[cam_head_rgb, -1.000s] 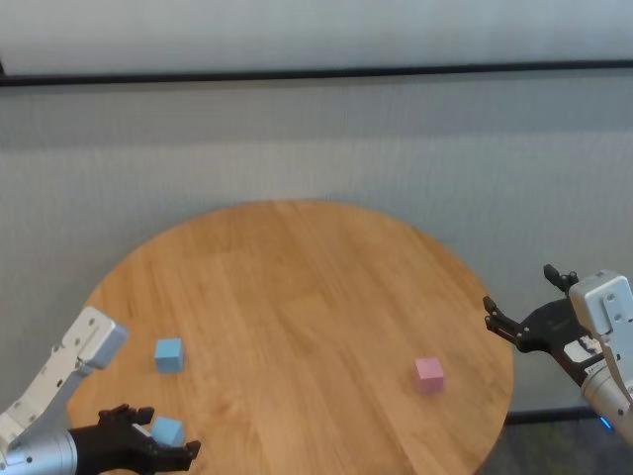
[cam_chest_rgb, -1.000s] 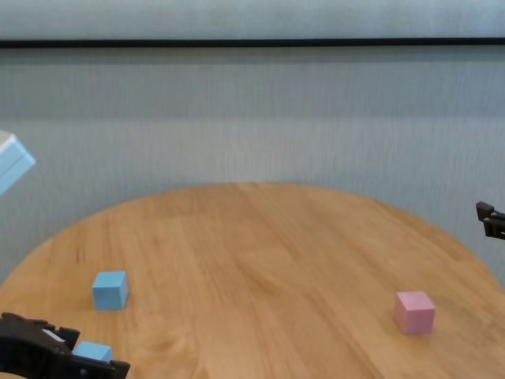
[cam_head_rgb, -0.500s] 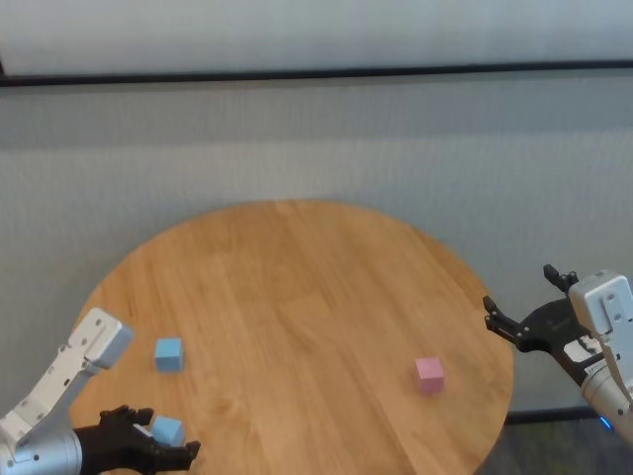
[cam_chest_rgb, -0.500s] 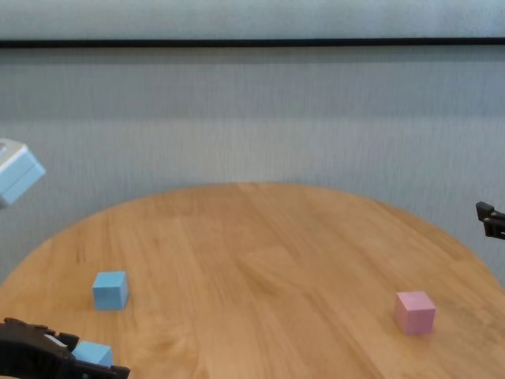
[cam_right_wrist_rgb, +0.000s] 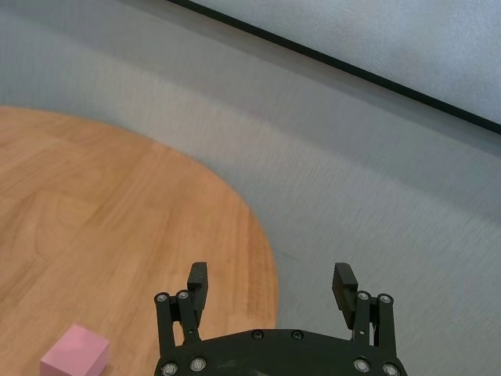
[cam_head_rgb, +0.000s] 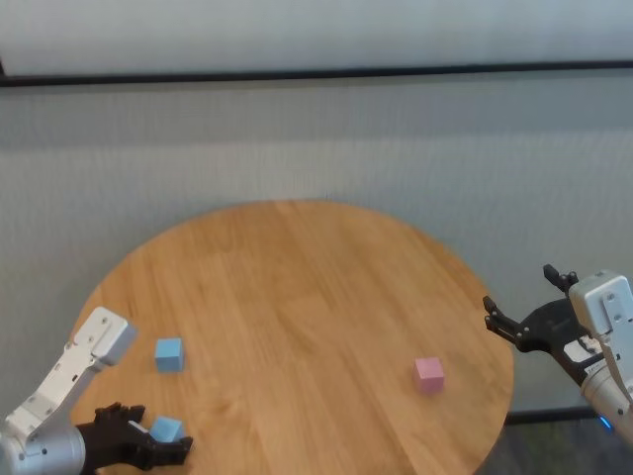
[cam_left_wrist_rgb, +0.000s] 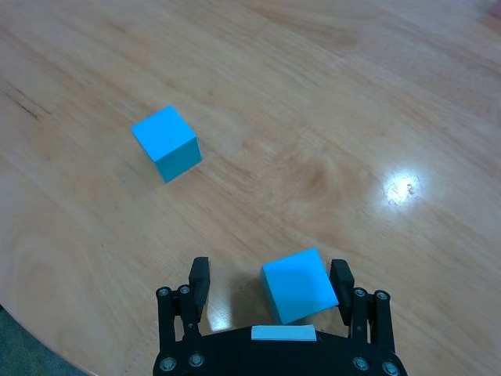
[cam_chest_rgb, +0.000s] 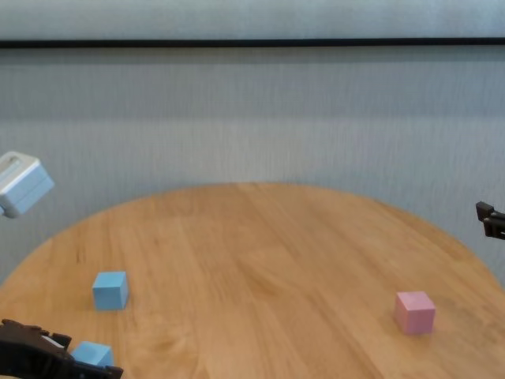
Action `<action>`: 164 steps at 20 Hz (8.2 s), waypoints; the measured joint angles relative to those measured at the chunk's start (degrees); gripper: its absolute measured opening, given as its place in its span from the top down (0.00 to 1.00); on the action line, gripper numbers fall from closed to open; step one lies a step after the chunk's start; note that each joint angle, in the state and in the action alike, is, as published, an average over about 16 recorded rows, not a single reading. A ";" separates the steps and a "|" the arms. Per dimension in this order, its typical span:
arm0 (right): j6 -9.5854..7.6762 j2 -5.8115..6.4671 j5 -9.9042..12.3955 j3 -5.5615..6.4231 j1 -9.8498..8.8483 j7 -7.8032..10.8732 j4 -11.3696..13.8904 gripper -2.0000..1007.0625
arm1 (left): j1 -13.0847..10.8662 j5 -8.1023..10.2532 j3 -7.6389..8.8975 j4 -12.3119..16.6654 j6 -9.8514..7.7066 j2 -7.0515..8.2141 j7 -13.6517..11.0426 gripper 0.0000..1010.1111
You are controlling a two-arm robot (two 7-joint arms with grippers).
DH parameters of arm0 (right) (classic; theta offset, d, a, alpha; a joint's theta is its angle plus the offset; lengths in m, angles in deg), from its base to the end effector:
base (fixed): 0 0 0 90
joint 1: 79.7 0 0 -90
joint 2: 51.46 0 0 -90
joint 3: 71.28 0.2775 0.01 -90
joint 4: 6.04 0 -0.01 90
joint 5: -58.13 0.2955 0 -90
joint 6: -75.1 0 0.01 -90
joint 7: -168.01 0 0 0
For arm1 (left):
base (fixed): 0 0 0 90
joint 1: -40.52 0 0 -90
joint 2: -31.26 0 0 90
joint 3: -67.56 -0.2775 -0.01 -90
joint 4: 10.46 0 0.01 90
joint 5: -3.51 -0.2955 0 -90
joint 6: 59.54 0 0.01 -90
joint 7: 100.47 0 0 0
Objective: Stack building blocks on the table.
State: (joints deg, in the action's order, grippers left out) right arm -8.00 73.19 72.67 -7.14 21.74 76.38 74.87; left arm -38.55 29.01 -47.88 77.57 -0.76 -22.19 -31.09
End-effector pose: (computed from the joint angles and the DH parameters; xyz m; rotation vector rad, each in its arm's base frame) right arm 0.3435 -0.0791 -0.2895 -0.3044 -0.2854 -1.2481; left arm 0.3384 0.0705 -0.2651 0.6274 0.3280 0.8905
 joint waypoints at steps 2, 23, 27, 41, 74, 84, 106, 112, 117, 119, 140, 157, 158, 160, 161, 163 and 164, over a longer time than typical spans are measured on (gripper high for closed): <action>0.00 0.00 0.00 0.00 0.00 0.00 0.00 0.00 | 0.14 -0.26 -0.01 -0.22 -0.34 -0.22 0.34 0.02; 0.00 0.00 0.00 0.00 0.00 0.00 0.00 0.00 | 0.08 -0.33 -0.06 -0.09 -0.09 -0.05 -0.09 0.47; 0.00 0.00 0.00 0.00 0.00 0.00 0.00 0.00 | 0.09 -0.71 -0.15 0.05 0.24 0.04 -0.49 0.55; 0.00 0.00 0.00 0.00 0.00 0.00 0.00 0.00 | 3.89 -5.75 -3.26 0.19 1.73 -0.58 -4.35 0.61; 0.00 0.00 0.00 0.00 0.00 0.00 0.00 0.00 | 19.34 -14.19 -11.82 -17.55 4.15 -16.39 -12.32 0.61; 0.00 0.00 0.00 0.00 0.00 0.00 0.00 0.00 | 19.86 -14.18 -12.01 -18.84 2.96 -16.92 -12.60 0.56; 0.00 0.00 0.00 0.00 0.00 0.00 0.00 0.00 | 16.07 -8.09 -6.42 -11.85 7.56 -14.13 -11.65 0.03; 0.00 0.00 0.00 0.00 0.00 0.00 0.00 0.00 | 13.61 -5.51 0.83 -11.03 13.44 -15.16 -3.12 0.01; -0.09 0.02 0.08 0.01 -0.02 0.32 0.10 0.00 | 11.94 -5.01 6.13 -11.71 18.40 -16.63 4.07 0.01; -0.49 0.09 0.54 0.03 -0.12 1.18 0.51 0.00 | 11.53 -5.04 7.58 -12.07 19.92 -17.10 5.87 0.01; -22.54 -0.18 11.96 0.58 -2.22 10.87 11.92 0.00 | 11.48 -5.04 8.10 -12.46 20.39 -17.47 6.67 0.01; -41.34 -6.45 7.72 -2.39 1.95 4.93 10.74 0.00 | 11.60 -4.90 7.86 -12.46 19.97 -17.47 6.45 0.01; -42.17 -6.97 7.57 -2.27 2.13 4.40 10.61 0.00 | 11.60 -4.89 7.86 -12.46 19.96 -17.47 6.45 0.01; -43.85 -8.01 7.36 -1.96 2.41 3.38 10.42 0.00 | 11.61 -4.88 7.85 -12.46 19.95 -17.47 6.44 0.01; -44.66 -8.52 7.30 -1.77 2.53 2.89 10.34 0.00 | 11.61 -4.88 7.84 -12.46 19.94 -17.47 6.43 0.01; -46.17 -9.50 7.27 -1.30 2.70 1.96 10.19 0.00 | 11.62 -4.87 7.84 -12.46 19.93 -17.47 6.43 0.01; -46.88 -9.98 7.29 -1.04 2.75 1.52 10.12 0.00 | 11.62 -4.87 7.83 -12.46 19.92 -17.47 6.43 0.01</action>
State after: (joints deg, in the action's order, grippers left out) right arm -54.88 63.21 79.96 -8.18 24.48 77.90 84.98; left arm -26.92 24.14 -40.05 65.11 19.16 -39.66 -24.66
